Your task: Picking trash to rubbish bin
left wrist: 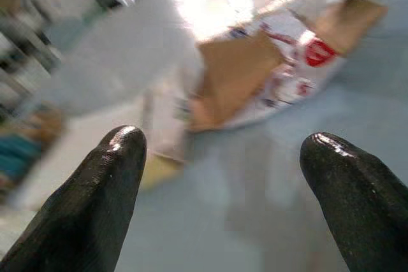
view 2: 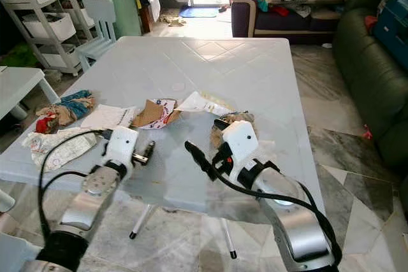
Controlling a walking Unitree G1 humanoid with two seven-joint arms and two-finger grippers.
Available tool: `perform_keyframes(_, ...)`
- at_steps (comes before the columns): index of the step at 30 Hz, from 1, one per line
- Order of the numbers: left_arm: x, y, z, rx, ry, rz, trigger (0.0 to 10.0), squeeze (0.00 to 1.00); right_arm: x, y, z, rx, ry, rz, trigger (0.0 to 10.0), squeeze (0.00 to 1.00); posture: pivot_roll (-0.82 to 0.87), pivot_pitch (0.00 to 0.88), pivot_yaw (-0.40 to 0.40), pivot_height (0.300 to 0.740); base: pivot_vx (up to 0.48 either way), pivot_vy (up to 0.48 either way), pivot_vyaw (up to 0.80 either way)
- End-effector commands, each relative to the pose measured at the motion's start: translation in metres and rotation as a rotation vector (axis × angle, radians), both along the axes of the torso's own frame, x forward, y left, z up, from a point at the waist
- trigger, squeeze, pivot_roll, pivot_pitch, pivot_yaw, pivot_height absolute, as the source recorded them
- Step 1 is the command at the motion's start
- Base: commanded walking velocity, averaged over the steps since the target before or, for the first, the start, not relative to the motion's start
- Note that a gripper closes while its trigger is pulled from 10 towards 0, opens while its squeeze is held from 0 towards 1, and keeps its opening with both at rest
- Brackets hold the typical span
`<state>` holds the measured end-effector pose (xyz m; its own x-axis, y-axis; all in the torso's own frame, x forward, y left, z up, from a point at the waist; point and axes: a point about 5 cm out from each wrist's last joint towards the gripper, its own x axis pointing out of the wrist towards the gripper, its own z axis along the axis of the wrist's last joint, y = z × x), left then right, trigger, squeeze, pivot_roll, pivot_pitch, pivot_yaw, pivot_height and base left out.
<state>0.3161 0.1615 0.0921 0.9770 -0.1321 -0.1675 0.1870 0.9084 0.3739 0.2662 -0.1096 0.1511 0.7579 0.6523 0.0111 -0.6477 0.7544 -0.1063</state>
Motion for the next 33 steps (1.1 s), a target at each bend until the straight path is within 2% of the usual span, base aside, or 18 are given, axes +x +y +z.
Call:
perform_keyframes(1,0.004,0.004,0.014,0.054,-0.073,-0.009,10.0,0.00,0.001,0.000,-0.001,-0.010,-0.002,-0.005,10.0,0.00,-0.10,0.000,0.058,0.740,0.000,0.000,0.00)
perform_keyframes(4,0.007,0.012,0.023,0.110,-0.133,0.015,10.0,0.00,0.001,0.001,-0.002,-0.008,-0.002,-0.004,10.0,0.00,-0.09,0.000,0.061,0.740,0.000,0.000,0.00)
perform_keyframes(6,0.008,0.014,0.023,0.113,-0.129,0.020,10.0,0.00,0.001,0.001,-0.002,-0.007,-0.002,-0.004,10.0,0.00,-0.09,0.000,0.061,0.740,0.000,0.000,0.00)
perform_keyframes(8,0.012,0.022,0.017,0.160,-0.098,0.027,10.0,0.00,0.003,0.003,0.000,-0.001,-0.006,-0.005,10.0,0.00,-0.10,0.000,0.061,0.740,0.000,0.000,0.00)
perform_keyframes(12,0.013,0.022,0.015,0.232,-0.082,-0.024,10.0,0.00,0.003,0.003,0.002,0.038,0.003,-0.011,10.0,0.00,-0.10,0.000,0.062,0.740,0.000,0.000,0.00)
perform_keyframes(18,0.016,0.028,0.003,0.252,-0.014,-0.046,10.0,0.00,0.002,0.003,0.001,0.030,0.003,-0.004,10.0,0.00,-0.10,0.000,0.062,0.740,0.000,0.000,0.00)
perform_keyframes(20,0.018,0.036,-0.001,0.273,0.005,-0.023,10.0,0.00,0.002,0.003,0.001,0.030,0.002,-0.004,10.0,0.00,-0.10,0.000,0.062,0.740,0.000,0.000,0.00)
perform_keyframes(33,0.029,0.062,-0.001,0.331,0.007,0.088,10.0,0.00,0.001,0.002,0.003,0.029,-0.001,-0.007,10.0,0.00,-0.12,0.000,0.060,0.740,0.000,0.000,0.00)
